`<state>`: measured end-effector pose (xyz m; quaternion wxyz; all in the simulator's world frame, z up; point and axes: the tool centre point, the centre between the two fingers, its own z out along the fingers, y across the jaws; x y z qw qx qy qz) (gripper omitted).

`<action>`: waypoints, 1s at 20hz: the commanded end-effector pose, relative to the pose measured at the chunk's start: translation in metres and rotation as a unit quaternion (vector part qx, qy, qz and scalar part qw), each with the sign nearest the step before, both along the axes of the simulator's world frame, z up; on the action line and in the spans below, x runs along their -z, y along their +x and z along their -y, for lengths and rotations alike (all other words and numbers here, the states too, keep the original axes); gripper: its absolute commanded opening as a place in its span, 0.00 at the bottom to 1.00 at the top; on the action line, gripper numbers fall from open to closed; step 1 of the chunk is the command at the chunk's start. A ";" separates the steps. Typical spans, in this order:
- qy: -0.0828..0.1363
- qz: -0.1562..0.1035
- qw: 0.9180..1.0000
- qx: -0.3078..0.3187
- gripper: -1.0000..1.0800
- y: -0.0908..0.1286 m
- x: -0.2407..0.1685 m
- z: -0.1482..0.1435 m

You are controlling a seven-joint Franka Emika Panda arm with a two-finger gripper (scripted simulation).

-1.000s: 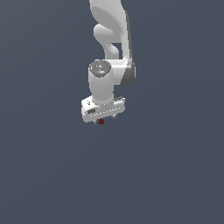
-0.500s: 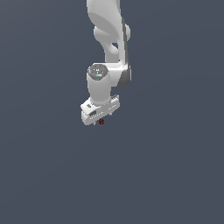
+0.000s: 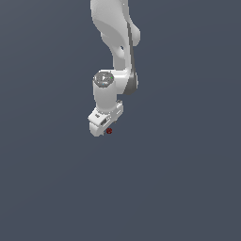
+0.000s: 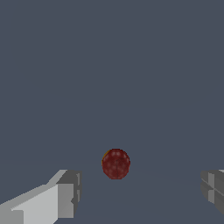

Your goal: Pick up the object and move it to a goal position.

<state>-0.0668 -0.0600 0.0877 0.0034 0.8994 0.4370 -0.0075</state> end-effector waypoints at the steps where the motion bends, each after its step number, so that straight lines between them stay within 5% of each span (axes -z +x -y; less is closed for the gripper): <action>1: 0.001 0.001 0.999 -0.036 0.96 -0.005 0.005 0.002; 10: 0.005 0.003 0.991 -0.131 0.96 -0.018 0.017 0.004; 20: 0.007 0.004 0.986 -0.167 0.96 -0.023 0.021 0.005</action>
